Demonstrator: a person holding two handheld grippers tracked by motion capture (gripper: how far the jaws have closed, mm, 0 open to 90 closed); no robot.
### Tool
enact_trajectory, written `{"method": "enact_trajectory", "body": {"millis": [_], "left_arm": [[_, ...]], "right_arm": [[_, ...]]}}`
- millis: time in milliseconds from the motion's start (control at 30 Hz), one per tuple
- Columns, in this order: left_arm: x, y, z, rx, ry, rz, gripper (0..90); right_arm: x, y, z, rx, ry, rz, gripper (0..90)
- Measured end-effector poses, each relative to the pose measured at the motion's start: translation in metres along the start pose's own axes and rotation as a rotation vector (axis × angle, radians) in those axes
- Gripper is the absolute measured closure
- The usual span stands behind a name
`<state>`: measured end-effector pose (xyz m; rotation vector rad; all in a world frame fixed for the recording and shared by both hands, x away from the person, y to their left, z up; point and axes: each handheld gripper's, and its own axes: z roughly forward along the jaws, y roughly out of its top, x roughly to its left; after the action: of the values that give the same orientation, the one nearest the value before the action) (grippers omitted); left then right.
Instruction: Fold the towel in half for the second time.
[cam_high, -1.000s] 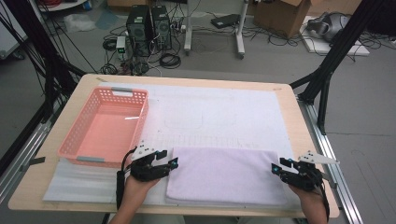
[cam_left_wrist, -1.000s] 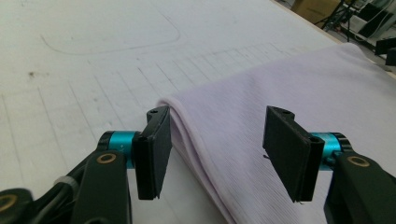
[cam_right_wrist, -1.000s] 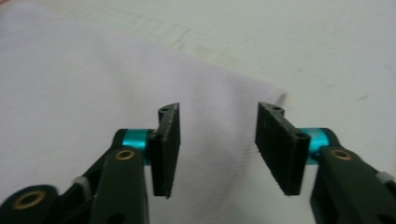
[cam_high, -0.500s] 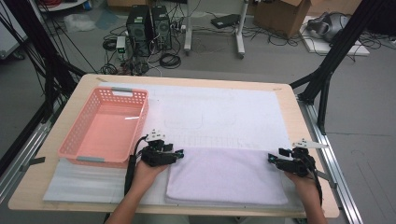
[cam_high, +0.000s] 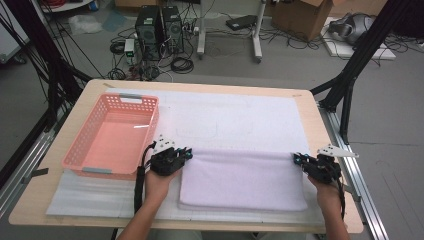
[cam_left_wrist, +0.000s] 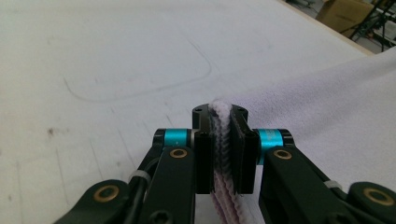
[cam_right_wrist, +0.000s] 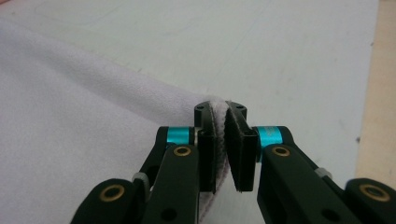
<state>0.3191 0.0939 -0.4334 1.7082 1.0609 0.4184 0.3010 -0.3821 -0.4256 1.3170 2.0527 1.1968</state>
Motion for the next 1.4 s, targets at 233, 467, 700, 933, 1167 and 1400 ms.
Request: {"method": "enact_trajectory", "body": {"millis": [233,467,700,933,1167,1400], "left_arm": [[0.010,0.019,0.022,0.007,0.043,0.005,81.4],[0.016,0.020,0.034,0.037,0.062,-0.036,72.7],[0.004,0.012,0.017,0.049,-0.001,-0.018,56.7],[-0.010,-0.019,-0.003,0.094,-0.063,0.021,62.9],[-0.019,-0.033,-0.026,0.134,-0.110,0.037,68.6],[-0.031,-0.043,-0.035,0.188,-0.093,0.122,72.2]], "right_arm": [[-0.011,0.024,0.020,0.005,-0.050,0.012,83.0],[-0.013,0.036,0.039,0.001,-0.095,0.051,79.8],[-0.009,0.032,0.031,0.014,-0.091,0.095,56.1],[0.010,0.009,0.003,0.038,0.000,0.030,59.6],[0.031,-0.015,-0.019,0.058,0.109,-0.007,65.1],[0.035,-0.035,-0.028,0.128,0.121,-0.030,71.1]]}}
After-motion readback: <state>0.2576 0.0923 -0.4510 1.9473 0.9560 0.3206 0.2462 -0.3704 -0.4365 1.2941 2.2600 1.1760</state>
